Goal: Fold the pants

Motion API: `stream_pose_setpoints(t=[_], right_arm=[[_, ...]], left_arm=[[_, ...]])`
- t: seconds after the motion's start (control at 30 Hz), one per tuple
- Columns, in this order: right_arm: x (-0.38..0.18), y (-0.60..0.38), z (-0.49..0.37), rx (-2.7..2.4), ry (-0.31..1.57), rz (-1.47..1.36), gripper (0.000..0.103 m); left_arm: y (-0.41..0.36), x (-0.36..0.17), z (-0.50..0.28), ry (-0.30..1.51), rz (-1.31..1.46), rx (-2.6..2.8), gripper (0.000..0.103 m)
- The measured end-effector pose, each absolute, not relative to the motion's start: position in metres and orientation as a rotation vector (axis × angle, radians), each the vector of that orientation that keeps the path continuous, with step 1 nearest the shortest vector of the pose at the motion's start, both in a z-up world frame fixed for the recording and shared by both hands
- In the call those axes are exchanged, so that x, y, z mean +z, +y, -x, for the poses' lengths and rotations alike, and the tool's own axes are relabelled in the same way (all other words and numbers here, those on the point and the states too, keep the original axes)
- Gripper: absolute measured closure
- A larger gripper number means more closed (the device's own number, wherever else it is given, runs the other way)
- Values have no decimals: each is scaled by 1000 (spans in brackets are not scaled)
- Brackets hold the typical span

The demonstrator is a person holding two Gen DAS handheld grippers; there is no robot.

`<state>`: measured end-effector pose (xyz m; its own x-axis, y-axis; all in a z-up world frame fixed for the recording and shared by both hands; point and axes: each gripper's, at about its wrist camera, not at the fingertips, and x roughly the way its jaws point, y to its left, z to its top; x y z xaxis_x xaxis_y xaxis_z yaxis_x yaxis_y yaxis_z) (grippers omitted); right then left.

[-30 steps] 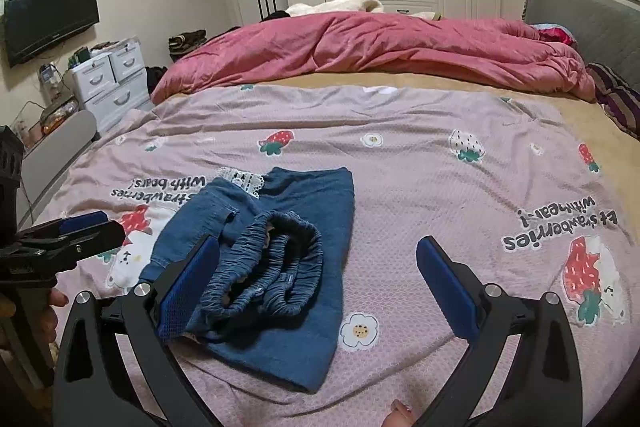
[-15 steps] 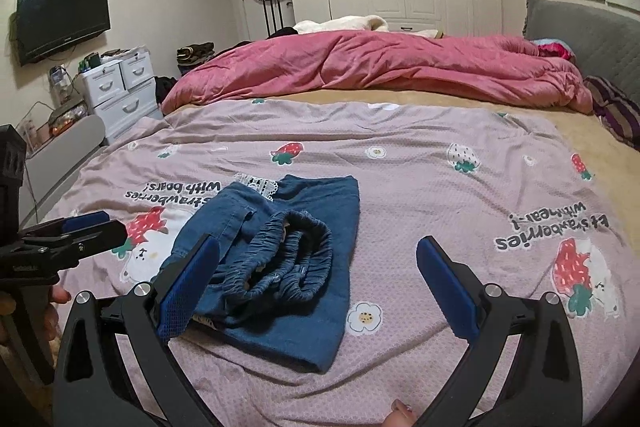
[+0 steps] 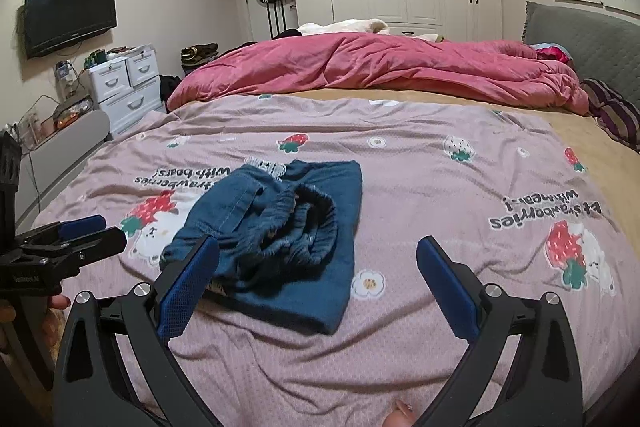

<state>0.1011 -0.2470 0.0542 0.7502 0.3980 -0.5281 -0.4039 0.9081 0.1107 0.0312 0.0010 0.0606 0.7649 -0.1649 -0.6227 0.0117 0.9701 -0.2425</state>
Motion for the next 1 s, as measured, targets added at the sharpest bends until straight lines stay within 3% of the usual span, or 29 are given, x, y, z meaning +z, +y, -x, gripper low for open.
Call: stream_pose_setpoints(t=[0.5, 1.0], right_arm=[[39, -259, -76, 403, 541, 29, 5], [-3, -258, -64, 408, 647, 40, 5]], left_arm=[[-16, 28, -10, 728, 224, -107, 10], [-10, 4, -2, 781, 233, -61, 10]])
